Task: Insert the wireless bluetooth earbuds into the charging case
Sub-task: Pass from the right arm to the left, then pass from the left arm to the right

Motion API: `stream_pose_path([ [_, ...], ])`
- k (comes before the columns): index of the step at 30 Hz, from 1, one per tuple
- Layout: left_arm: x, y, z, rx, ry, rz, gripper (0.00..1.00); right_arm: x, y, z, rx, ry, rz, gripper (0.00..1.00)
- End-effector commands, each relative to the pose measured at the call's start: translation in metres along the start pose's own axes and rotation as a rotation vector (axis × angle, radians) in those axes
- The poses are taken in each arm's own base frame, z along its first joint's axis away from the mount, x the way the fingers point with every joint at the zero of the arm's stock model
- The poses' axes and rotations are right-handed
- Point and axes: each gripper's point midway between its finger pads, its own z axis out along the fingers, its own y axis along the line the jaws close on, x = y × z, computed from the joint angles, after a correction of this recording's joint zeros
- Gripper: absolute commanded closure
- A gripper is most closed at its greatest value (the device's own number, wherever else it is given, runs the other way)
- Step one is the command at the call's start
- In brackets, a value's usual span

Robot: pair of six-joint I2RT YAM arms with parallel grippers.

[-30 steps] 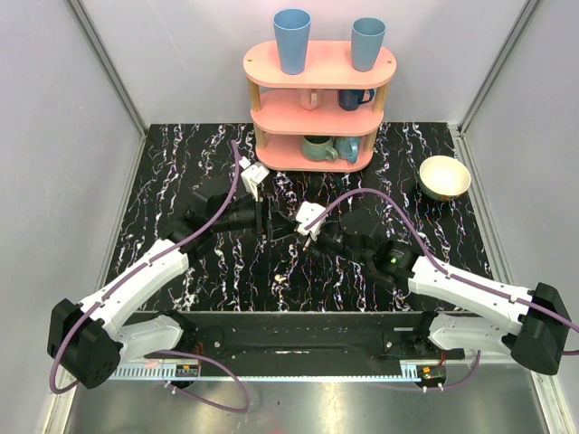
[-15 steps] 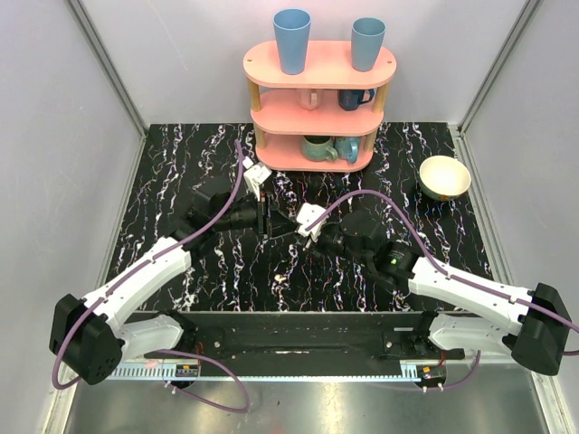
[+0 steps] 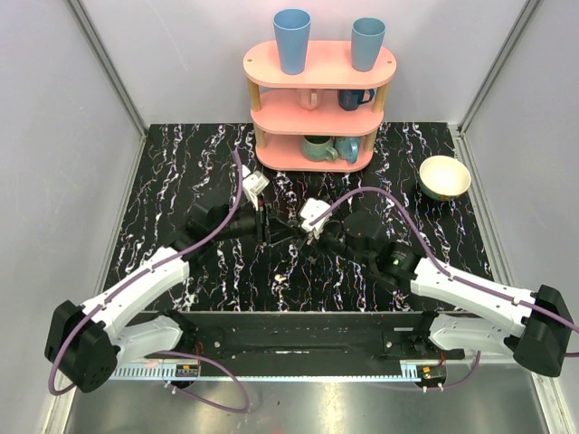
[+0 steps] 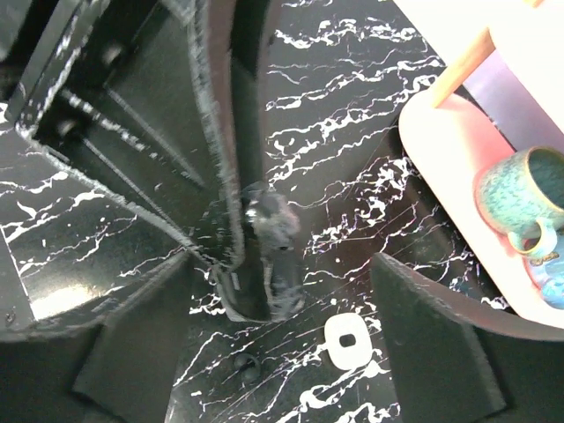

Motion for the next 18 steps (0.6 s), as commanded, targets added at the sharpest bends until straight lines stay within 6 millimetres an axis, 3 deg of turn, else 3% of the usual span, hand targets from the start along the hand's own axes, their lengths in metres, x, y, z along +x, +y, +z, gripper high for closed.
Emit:
stream_pose_path([
  [1,-0.030,0.003,-0.011,-0.065,-0.171,0.140,1.00,-0.053,-0.016,-0.015,0.076,-0.155,0.136,0.07],
  [6,-0.051,0.011,-0.030,-0.166,-0.289,0.223,1.00,-0.058,-0.026,-0.033,0.142,-0.194,0.256,0.00],
  [8,-0.055,0.015,-0.038,-0.203,-0.337,0.256,1.00,-0.060,-0.051,-0.049,0.299,-0.212,0.453,0.00],
  [9,-0.066,0.006,-0.047,-0.195,-0.396,0.321,1.00,-0.054,-0.062,-0.060,0.388,-0.207,0.590,0.00],
  [11,-0.064,0.010,-0.057,-0.222,-0.449,0.381,1.00,-0.062,-0.067,-0.066,0.381,-0.216,0.704,0.00],
  [12,-0.079,-0.006,-0.070,-0.192,-0.554,0.449,1.00,-0.064,-0.064,-0.065,0.360,-0.228,0.823,0.00],
  [13,-0.079,-0.009,-0.075,-0.185,-0.588,0.481,1.00,-0.064,-0.061,-0.062,0.344,-0.225,0.900,0.00],
  [14,-0.070,-0.003,-0.075,-0.189,-0.596,0.516,1.00,-0.063,-0.071,-0.061,0.360,-0.229,0.979,0.00],
  [15,-0.080,-0.014,-0.085,-0.170,-0.677,0.560,1.00,-0.064,-0.056,-0.050,0.258,-0.202,1.121,0.00],
  [17,-0.070,-0.017,-0.083,-0.128,-0.687,0.605,1.00,-0.056,-0.059,-0.041,0.217,-0.185,1.287,0.00],
  [18,-0.074,-0.026,-0.087,-0.091,-0.729,0.633,1.00,-0.080,-0.047,-0.035,0.059,-0.247,1.388,0.00],
])
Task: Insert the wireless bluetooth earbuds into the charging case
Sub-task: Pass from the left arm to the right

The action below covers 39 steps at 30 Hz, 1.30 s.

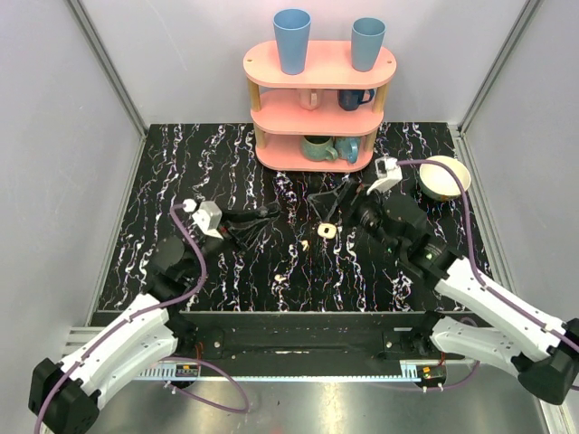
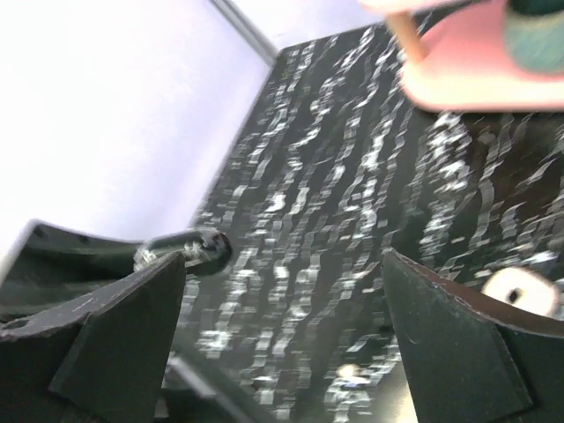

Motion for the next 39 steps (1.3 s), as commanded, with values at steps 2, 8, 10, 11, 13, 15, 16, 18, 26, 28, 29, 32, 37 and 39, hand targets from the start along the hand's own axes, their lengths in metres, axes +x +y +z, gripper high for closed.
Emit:
stream_pose_path([
  [2,-0.039,-0.021,-0.006,0.125,-0.282,0.169,1.00,0.023,0.031,0.015,-0.170,0.142,0.626,0.00],
  [8,-0.043,-0.032,-0.009,0.183,-0.370,0.200,1.00,0.033,0.056,0.032,-0.248,0.248,0.746,0.01],
  [10,-0.045,-0.035,-0.011,0.191,-0.392,0.208,1.00,0.029,0.064,0.035,-0.311,0.235,0.792,0.01],
  [11,-0.045,-0.036,-0.011,0.196,-0.396,0.210,1.00,0.035,0.062,0.037,-0.305,0.241,0.814,0.01],
  [13,-0.043,-0.037,-0.011,0.204,-0.392,0.204,1.00,0.034,0.064,0.040,-0.327,0.236,0.836,0.01],
  [15,-0.043,-0.038,-0.011,0.206,-0.399,0.200,1.00,0.032,0.068,0.043,-0.354,0.235,0.858,0.01],
  [16,-0.041,-0.038,-0.011,0.208,-0.397,0.196,1.00,0.031,0.071,0.044,-0.370,0.235,0.864,0.01],
  [18,-0.040,-0.038,-0.011,0.208,-0.396,0.192,1.00,0.033,0.074,0.046,-0.380,0.246,0.876,0.02],
  [26,-0.038,-0.029,-0.010,0.151,-0.401,0.193,1.00,0.038,0.091,0.046,-0.428,0.272,0.891,0.18],
  [28,-0.038,-0.026,-0.010,0.137,-0.400,0.198,1.00,0.037,0.096,0.043,-0.448,0.268,0.886,0.25],
  [29,-0.037,-0.026,-0.010,0.134,-0.395,0.195,1.00,0.037,0.097,0.042,-0.450,0.267,0.880,0.27],
  [32,-0.036,-0.022,-0.010,0.115,-0.388,0.195,1.00,0.038,0.100,0.038,-0.459,0.267,0.877,0.33],
  [37,-0.035,-0.020,-0.010,0.099,-0.383,0.201,1.00,0.040,0.098,0.036,-0.449,0.263,0.873,0.46],
  [39,-0.033,-0.020,-0.009,0.100,-0.374,0.200,1.00,0.040,0.099,0.035,-0.453,0.263,0.869,0.54],
])
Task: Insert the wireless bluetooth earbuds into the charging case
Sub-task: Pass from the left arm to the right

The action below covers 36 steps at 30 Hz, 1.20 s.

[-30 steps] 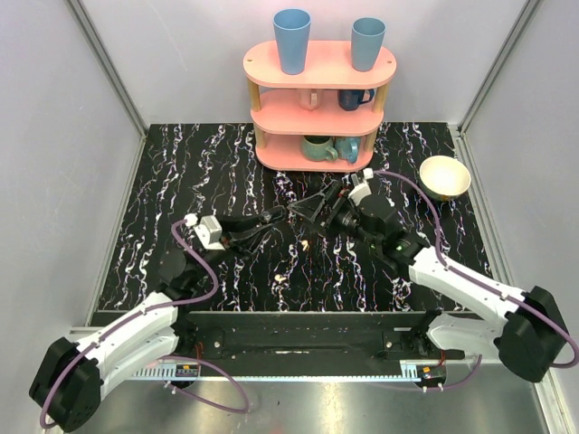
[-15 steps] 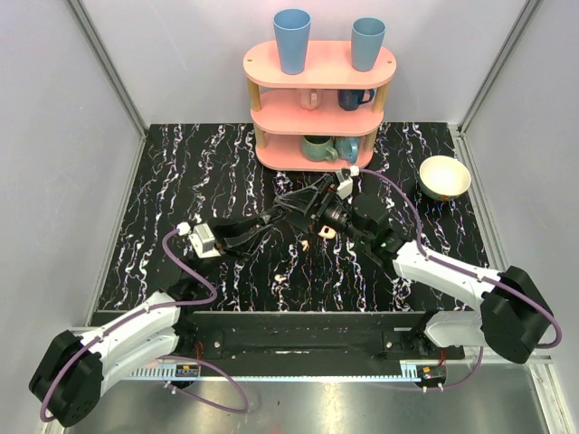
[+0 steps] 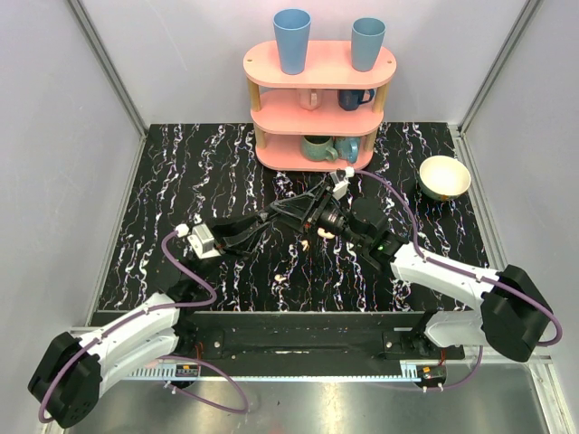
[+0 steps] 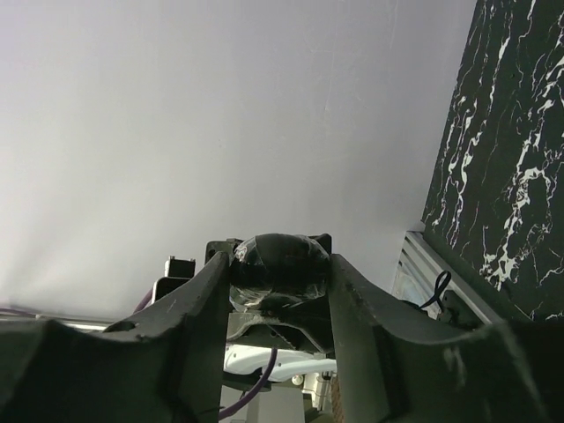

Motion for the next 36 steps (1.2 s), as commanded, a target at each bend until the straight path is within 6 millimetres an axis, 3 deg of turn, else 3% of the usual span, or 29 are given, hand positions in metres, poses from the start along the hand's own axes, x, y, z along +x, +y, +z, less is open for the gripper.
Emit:
stream_pose_path([
  [1,-0.012,0.002,0.001,-0.012,-0.044,0.037,1.00,0.004,0.026,-0.005,-0.078,0.005,-0.022,0.55],
  [3,-0.010,0.001,0.002,-0.007,-0.037,0.033,1.00,0.004,0.027,-0.004,-0.084,0.007,-0.030,0.66],
  [7,-0.002,-0.005,0.005,0.030,0.017,0.018,0.95,0.007,0.032,-0.003,-0.097,0.024,-0.054,0.78],
  [10,0.006,-0.006,0.007,0.040,0.068,-0.014,0.92,0.007,0.031,-0.003,-0.094,0.028,-0.055,0.79],
  [12,0.005,-0.006,0.008,0.038,0.062,-0.020,0.82,0.008,0.031,-0.003,-0.094,0.031,-0.056,0.80],
  [23,0.006,-0.006,0.009,0.041,0.070,-0.029,0.70,0.011,0.031,0.000,-0.101,0.053,-0.067,0.85],
  [25,0.009,-0.006,0.009,0.043,0.082,-0.034,0.61,0.011,0.032,0.000,-0.115,0.053,-0.065,0.86],
  [36,0.005,-0.004,0.006,0.024,0.042,-0.029,0.52,0.009,0.030,-0.001,-0.111,0.039,-0.043,0.88],
])
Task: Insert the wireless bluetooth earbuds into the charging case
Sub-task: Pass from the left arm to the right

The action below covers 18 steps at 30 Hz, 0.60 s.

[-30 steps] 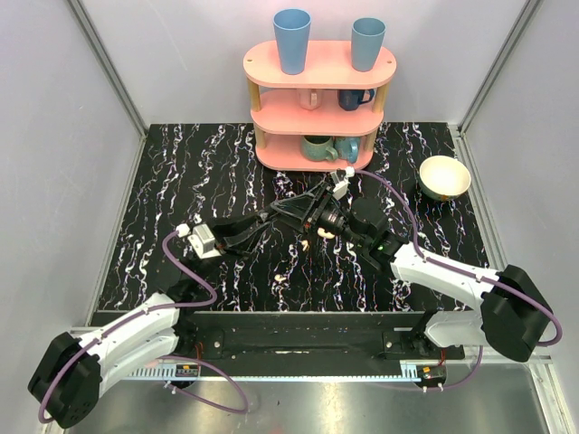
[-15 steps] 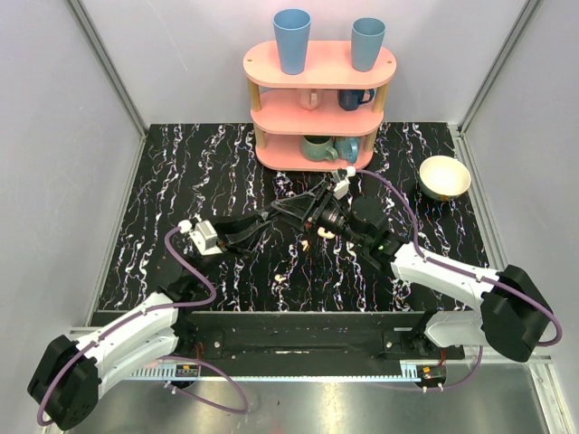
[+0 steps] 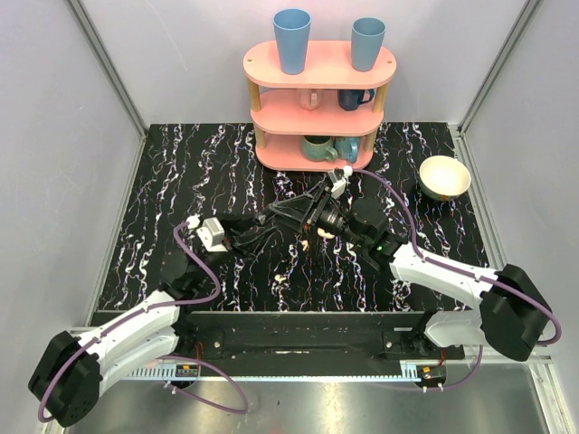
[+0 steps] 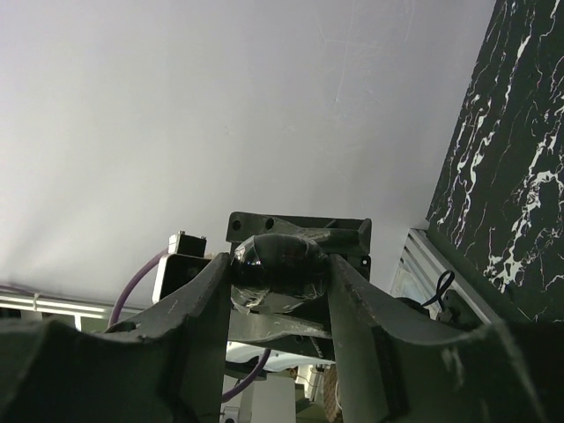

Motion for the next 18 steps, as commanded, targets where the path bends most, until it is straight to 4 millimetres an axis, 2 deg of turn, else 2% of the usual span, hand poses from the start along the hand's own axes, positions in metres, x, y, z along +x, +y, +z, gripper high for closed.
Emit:
stream_pose_path([
  [1,-0.026,-0.004,0.003,0.019,-0.101,0.027,0.52,0.003,0.022,0.000,-0.067,0.013,-0.005,0.88],
  [3,-0.025,-0.003,0.001,0.007,-0.118,0.031,0.51,0.002,0.019,-0.001,-0.061,0.000,0.006,0.88],
  [4,-0.036,-0.004,0.000,0.011,-0.171,0.050,0.51,0.000,0.019,-0.001,-0.059,-0.013,0.014,0.88],
  [6,-0.032,-0.002,-0.005,-0.001,-0.189,0.054,0.49,-0.001,0.018,-0.002,-0.057,-0.019,0.020,0.88],
  [7,-0.039,-0.003,-0.006,0.001,-0.224,0.066,0.48,-0.002,0.018,-0.001,-0.056,-0.021,0.022,0.88],
  [9,-0.032,-0.002,-0.007,-0.003,-0.220,0.063,0.47,-0.002,0.019,0.000,-0.058,-0.022,0.028,0.89],
  [12,-0.034,-0.002,-0.007,-0.004,-0.248,0.063,0.48,-0.003,0.022,0.002,-0.066,-0.020,0.038,0.89],
  [18,-0.051,-0.001,-0.006,-0.016,-0.332,0.082,0.49,-0.003,0.014,0.002,-0.050,-0.024,0.056,0.89],
])
